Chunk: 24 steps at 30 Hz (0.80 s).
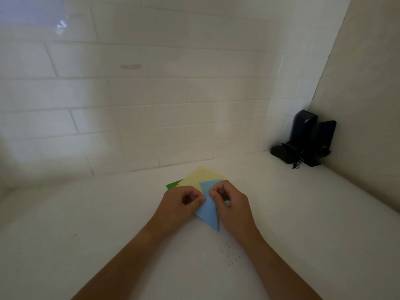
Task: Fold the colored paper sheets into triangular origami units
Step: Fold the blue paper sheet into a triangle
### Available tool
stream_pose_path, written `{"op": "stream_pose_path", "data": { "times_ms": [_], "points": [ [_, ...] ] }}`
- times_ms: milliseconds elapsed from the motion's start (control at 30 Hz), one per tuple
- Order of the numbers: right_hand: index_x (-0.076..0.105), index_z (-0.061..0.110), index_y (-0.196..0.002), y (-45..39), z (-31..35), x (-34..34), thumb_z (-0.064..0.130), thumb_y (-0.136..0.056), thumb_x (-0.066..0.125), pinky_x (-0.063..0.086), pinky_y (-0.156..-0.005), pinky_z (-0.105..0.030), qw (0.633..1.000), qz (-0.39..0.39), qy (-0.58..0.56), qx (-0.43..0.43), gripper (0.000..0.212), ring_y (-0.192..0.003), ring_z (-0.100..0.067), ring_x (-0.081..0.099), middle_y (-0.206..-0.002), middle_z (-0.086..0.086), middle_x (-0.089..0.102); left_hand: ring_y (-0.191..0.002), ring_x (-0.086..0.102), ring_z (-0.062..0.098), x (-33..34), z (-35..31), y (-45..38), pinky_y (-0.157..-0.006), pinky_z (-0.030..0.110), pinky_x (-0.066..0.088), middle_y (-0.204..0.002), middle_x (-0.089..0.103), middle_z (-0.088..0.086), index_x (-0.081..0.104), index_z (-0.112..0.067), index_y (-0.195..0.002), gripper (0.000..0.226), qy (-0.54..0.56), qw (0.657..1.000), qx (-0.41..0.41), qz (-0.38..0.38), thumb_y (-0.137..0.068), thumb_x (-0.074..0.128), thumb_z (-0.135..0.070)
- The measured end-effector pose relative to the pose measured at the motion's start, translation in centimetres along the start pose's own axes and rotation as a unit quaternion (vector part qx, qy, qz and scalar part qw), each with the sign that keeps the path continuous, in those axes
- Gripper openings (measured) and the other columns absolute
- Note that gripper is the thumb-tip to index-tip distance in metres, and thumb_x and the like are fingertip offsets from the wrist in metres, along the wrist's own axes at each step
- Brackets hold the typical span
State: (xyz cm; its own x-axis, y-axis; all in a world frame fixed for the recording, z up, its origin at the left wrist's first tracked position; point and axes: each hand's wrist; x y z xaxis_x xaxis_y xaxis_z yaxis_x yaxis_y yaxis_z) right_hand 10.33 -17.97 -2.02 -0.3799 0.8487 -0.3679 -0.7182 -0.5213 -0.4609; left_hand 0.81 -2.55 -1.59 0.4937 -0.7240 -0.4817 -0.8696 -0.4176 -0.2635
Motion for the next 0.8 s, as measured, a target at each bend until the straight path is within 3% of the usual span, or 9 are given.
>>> {"op": "stream_pose_path", "data": {
  "times_ms": [300,533,800],
  "points": [
    [0.066,0.017,-0.089,0.06,-0.01,0.10,0.012,-0.095,0.071,0.046,-0.071,-0.010,0.999,0.022,-0.013,0.032,0.009,-0.079,0.000,0.062,-0.083,0.009,0.067,-0.066,0.056,0.000,-0.26,0.27,-0.11,-0.064,0.014,0.043,-0.078,0.072,-0.003,0.076,-0.022,-0.080,0.012,0.005,1.000,0.011,-0.018,-0.091,0.075,-0.017],
    [0.062,0.022,-0.083,0.06,0.11,0.08,0.010,-0.095,0.070,0.044,-0.071,-0.009,1.000,-0.005,0.008,0.013,0.019,-0.078,-0.004,0.062,-0.080,0.009,0.066,-0.067,0.060,0.002,-0.04,0.40,-0.25,-0.065,0.018,0.047,-0.078,0.074,-0.003,0.076,-0.022,-0.080,0.013,-0.001,1.000,0.006,-0.011,-0.092,0.074,-0.018],
    [0.064,0.020,-0.088,0.02,-0.05,0.10,0.011,-0.094,0.071,0.046,-0.073,-0.010,0.999,-0.003,-0.012,0.032,0.013,-0.080,-0.003,0.063,-0.083,0.010,0.067,-0.061,0.052,-0.002,-0.33,0.27,-0.15,-0.061,0.012,0.042,-0.073,0.070,-0.002,0.075,-0.022,-0.079,0.012,0.002,0.999,-0.009,-0.031,-0.090,0.076,-0.017]
  ]
}}
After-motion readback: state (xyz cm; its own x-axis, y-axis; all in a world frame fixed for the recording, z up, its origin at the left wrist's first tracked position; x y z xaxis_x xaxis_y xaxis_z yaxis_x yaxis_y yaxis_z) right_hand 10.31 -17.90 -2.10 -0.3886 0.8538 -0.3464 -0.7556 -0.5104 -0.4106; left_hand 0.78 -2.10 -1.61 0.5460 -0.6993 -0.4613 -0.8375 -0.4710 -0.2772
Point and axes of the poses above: each hand's wrist, its own y-axis away from the middle knuckle, its own x-axis out of the palm, z = x × y
